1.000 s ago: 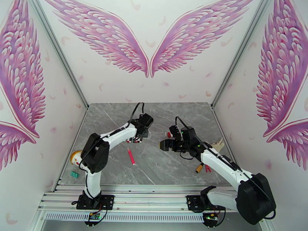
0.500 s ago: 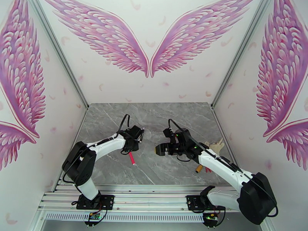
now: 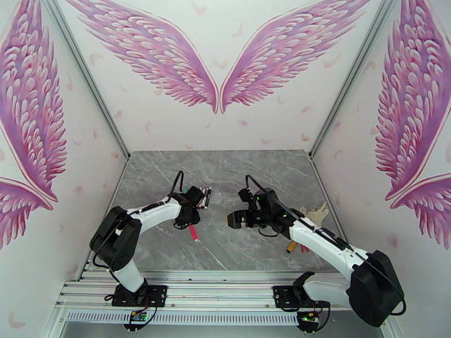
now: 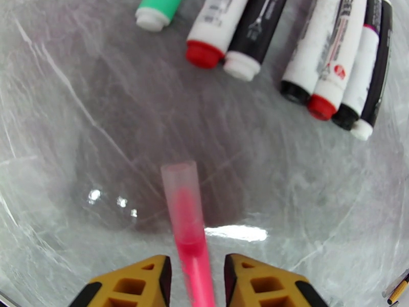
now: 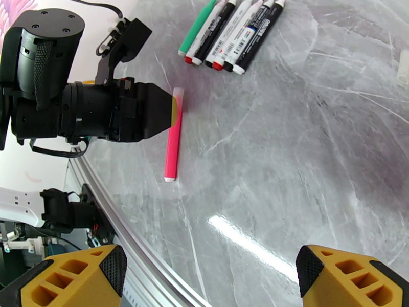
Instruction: Open the pen caps
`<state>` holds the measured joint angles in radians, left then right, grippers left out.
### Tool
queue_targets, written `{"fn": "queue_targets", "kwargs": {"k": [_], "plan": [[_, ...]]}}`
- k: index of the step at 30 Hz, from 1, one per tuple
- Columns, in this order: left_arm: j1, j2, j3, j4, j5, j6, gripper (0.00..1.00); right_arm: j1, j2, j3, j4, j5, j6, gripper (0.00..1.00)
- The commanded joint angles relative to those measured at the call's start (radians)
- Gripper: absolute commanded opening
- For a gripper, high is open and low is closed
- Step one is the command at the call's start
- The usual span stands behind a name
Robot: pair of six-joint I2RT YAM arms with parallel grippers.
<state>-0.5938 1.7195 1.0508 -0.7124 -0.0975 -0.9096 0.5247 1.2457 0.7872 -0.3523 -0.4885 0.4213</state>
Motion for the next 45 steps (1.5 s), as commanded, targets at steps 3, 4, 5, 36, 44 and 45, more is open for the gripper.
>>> {"fn": "queue_targets", "kwargs": {"k": [3,4,5,36,44,45], "plan": [[0.003,-0.003,-0.023,0.003,0.024,-0.012,0.37,0.008,0.016,0.017,-0.005,0.027,-0.012,0.93],[0.003,-0.003,-0.025,0.004,0.024,-0.012,0.37,0.008,0.018,0.014,-0.001,0.026,-0.010,0.93],[0.003,-0.002,-0.030,0.007,0.024,-0.013,0.37,0.007,0.019,0.011,0.004,0.026,-0.007,0.93],[0.002,-0.090,-0.124,0.119,0.039,0.029,0.21,0.007,0.031,0.014,0.066,-0.036,0.053,0.89],[-0.012,-0.320,-0.225,0.339,0.235,0.320,0.20,0.004,0.042,0.032,0.172,-0.122,0.245,0.80],[-0.014,-0.335,-0.231,0.367,0.284,0.359,0.20,0.004,0.046,0.041,0.177,-0.127,0.269,0.78]]}}
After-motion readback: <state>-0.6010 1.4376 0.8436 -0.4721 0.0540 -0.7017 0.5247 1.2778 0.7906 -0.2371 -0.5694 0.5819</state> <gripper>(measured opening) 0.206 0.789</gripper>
